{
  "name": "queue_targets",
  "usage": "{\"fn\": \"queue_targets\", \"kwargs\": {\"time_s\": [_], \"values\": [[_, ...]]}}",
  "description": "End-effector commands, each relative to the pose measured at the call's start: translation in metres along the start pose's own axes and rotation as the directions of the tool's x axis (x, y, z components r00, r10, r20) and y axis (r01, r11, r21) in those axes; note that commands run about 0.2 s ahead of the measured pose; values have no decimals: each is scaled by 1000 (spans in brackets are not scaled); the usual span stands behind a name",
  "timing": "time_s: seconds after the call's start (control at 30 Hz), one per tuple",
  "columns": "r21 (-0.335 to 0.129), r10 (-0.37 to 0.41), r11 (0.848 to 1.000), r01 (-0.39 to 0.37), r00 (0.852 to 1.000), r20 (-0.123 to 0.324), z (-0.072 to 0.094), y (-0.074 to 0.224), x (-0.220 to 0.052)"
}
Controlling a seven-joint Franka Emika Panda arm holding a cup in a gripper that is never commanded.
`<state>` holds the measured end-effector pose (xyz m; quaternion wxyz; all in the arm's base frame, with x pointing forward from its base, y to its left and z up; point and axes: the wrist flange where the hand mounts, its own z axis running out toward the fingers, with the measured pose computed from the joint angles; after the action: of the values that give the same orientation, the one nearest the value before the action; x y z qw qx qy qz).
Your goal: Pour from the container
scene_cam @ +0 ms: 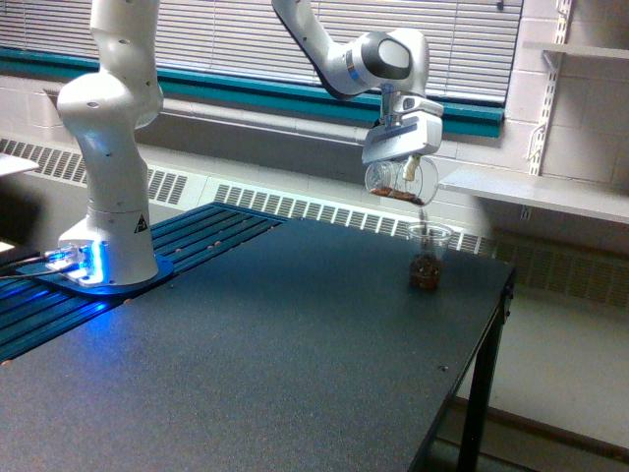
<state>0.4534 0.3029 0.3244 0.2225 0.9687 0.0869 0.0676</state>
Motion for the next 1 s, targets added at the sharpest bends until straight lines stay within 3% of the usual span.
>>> {"fn": "queue_targets", "kwargs": {"time_s": [0.03,0.67,1.0], "values": [[-28,14,999,-14,1000,1,-9,-8,-1],[-114,15,993,-12,1000,23,-23,-21,1],[-144,43,989,-40,999,20,-15,-20,12]]}}
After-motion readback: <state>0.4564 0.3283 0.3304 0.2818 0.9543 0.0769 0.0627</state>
